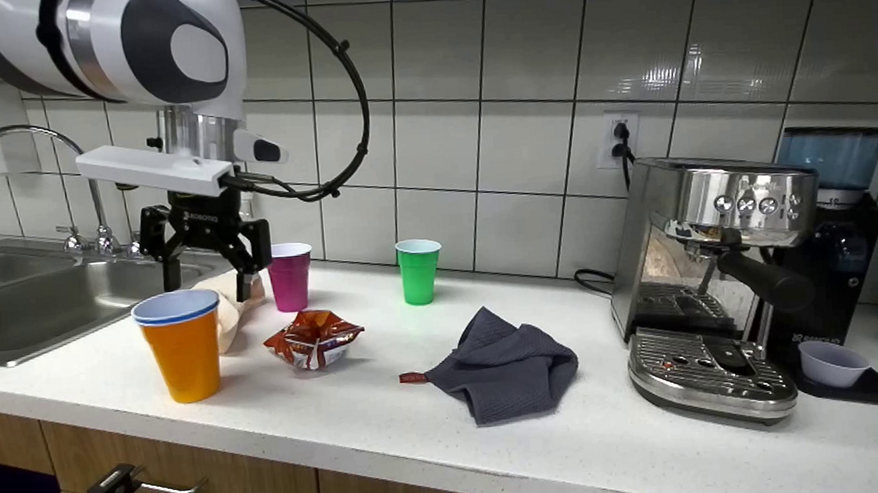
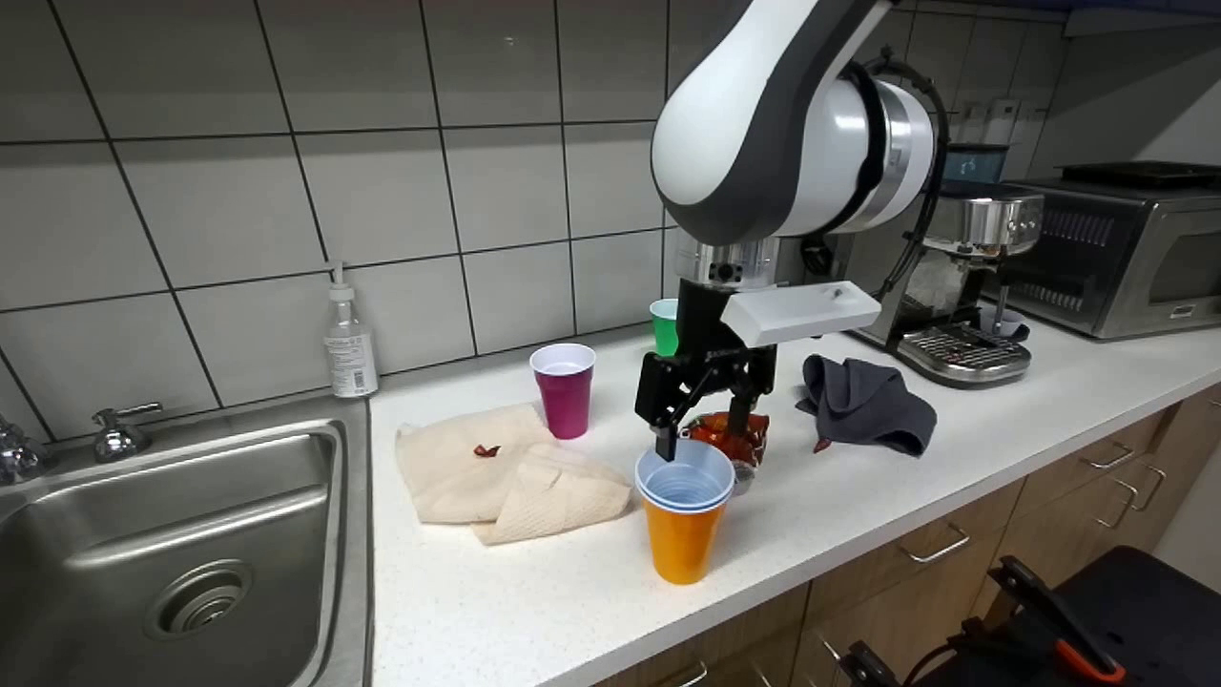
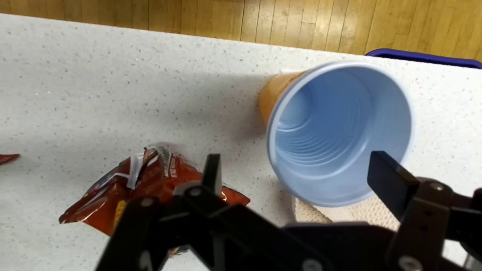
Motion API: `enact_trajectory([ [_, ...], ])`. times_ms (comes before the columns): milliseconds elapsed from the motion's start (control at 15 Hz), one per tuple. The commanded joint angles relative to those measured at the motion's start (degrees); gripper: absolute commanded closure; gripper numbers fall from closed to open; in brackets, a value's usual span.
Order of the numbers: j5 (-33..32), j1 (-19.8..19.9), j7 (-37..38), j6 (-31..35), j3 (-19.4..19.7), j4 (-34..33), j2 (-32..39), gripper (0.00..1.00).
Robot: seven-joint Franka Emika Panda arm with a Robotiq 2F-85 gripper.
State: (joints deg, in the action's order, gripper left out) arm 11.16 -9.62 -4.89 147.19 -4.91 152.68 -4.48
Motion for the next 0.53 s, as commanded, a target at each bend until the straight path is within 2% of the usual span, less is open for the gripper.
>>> enact_trajectory([
  [0,-0.2,0.6,-0.5,0.2,-0.5,0.7,-1.7,0.0],
  [467,-2.8,2.5,2.0,-1.2,0.5,-1.0,-1.8,0.0],
])
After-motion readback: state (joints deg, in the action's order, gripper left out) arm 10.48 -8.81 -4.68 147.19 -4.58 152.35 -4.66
